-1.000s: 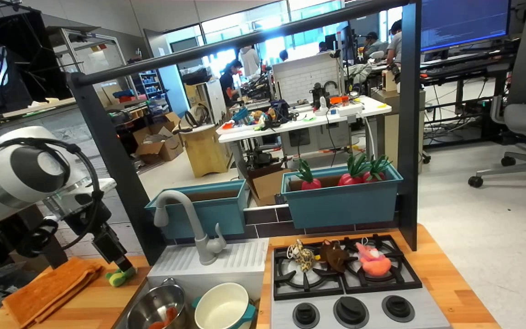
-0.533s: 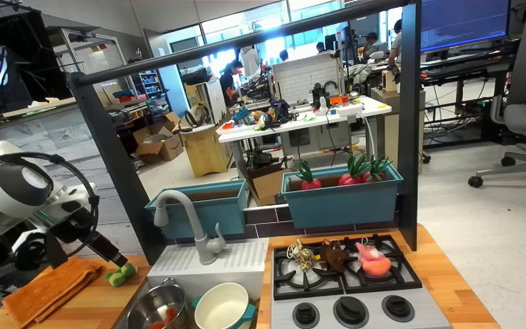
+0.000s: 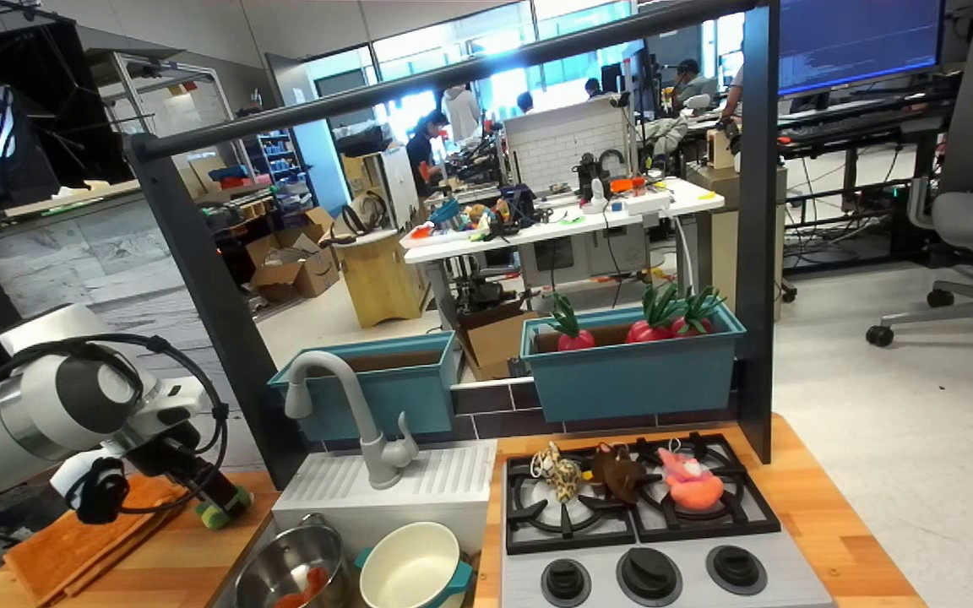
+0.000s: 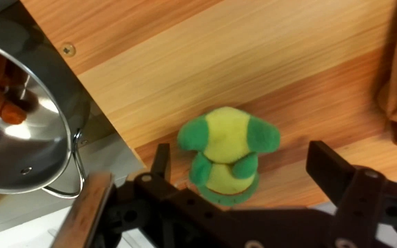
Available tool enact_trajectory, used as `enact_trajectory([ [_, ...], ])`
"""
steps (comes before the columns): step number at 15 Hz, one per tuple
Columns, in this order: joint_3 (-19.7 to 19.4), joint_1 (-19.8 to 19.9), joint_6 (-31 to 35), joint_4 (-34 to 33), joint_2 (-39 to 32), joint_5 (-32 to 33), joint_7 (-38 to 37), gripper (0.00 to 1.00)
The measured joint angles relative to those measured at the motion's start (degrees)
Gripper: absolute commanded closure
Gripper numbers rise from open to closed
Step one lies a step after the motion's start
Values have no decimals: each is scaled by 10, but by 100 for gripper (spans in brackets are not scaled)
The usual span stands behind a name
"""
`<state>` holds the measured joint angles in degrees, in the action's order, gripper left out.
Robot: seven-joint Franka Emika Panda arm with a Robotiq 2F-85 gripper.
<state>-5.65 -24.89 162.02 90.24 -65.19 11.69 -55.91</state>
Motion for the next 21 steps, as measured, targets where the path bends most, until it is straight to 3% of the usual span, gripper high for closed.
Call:
enact_trajectory([
  [1, -2, -2, -2, 0, 0, -7, 1, 0],
  [2, -6, -5, -2, 1, -1, -15, 3, 25],
  [3, -11, -8, -2, 1, -3, -23, 4, 26],
  [12, -18, -13, -2, 2, -4, -47, 24, 93],
  [14, -20, -13, -6, 6, -2, -48, 28, 99],
  [16, -18, -12, -14, 11, 3, -53, 37, 96],
  [21, -55, -55, -178, 62, 70, -48, 12, 97],
])
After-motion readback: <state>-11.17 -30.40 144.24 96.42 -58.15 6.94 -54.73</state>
